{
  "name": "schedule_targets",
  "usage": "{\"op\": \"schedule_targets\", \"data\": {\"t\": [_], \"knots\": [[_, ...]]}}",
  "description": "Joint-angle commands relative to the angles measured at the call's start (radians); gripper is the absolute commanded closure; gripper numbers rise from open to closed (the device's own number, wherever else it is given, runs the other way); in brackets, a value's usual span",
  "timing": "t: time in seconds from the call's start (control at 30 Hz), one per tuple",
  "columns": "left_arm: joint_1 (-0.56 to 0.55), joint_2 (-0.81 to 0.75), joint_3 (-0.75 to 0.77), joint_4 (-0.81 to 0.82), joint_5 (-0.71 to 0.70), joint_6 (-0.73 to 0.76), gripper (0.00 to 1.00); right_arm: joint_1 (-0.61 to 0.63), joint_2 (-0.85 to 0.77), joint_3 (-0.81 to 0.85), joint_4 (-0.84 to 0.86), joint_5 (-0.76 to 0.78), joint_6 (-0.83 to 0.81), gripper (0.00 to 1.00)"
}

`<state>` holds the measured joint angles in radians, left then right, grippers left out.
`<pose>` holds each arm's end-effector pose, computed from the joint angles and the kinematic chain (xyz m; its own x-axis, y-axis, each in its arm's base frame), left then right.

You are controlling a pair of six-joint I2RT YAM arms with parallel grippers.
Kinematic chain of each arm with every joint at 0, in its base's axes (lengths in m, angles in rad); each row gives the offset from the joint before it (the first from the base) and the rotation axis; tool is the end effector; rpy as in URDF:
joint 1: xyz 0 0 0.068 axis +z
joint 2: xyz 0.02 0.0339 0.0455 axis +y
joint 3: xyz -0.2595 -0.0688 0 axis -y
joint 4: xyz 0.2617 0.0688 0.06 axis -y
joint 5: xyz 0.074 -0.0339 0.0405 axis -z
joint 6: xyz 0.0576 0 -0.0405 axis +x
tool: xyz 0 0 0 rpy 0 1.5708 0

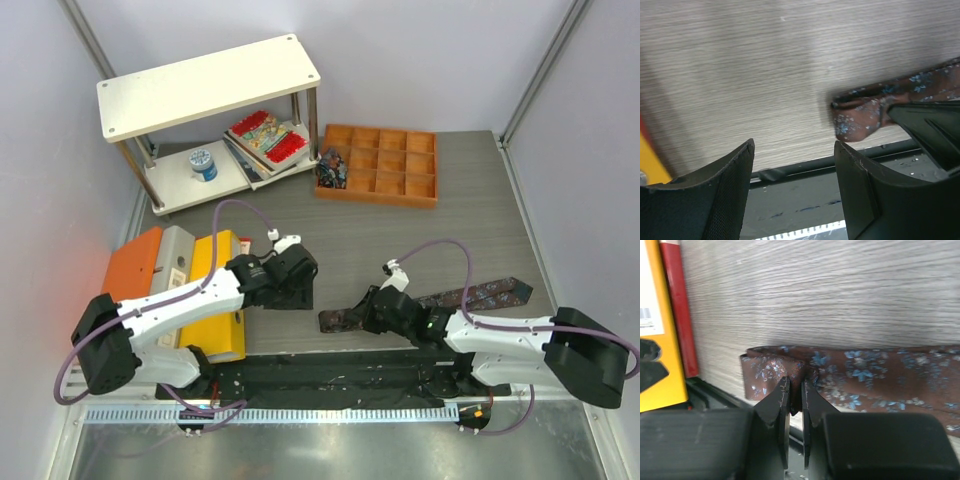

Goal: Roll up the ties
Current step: Roll the tie at the center of the board.

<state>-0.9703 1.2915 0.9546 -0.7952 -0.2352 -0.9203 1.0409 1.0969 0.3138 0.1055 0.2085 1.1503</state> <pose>0.1639 -0.2156 0.2154 -0.9038 -0.0499 -0.4251 0.0449 0.9766 -0.2103 0.1270 0.1932 0.1206 -0.8256 0.3576 -0.4365 -0.0221 0.7525 0.6582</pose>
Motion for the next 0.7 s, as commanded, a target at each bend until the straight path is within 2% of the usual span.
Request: {"op": "schedule_targets", "data": {"t": [0.0, 0.43, 0.57, 0.67], "knots": [[-0.047, 0.031, -0.017, 0.099, -0.029, -0.064, 0.35, -0.004, 0.041, -0.022, 0.057, 0.052, -0.015, 0.99], [-0.126, 0.13, -0.14, 0.366, 0.063, -0.12, 0.34, -0.004, 0.141, -0.042, 0.059, 0.104, -0.015, 0.99], [-0.133, 0.138, -0.143, 0.392, 0.042, -0.121, 0.35, -0.004, 0.15, -0.045, 0.065, 0.103, -0.017, 0.99], [-0.14, 0.074, -0.181, 0.408, 0.001, -0.16, 0.36, -0.004, 0.153, -0.044, 0.063, 0.101, -0.02, 0.99]]}}
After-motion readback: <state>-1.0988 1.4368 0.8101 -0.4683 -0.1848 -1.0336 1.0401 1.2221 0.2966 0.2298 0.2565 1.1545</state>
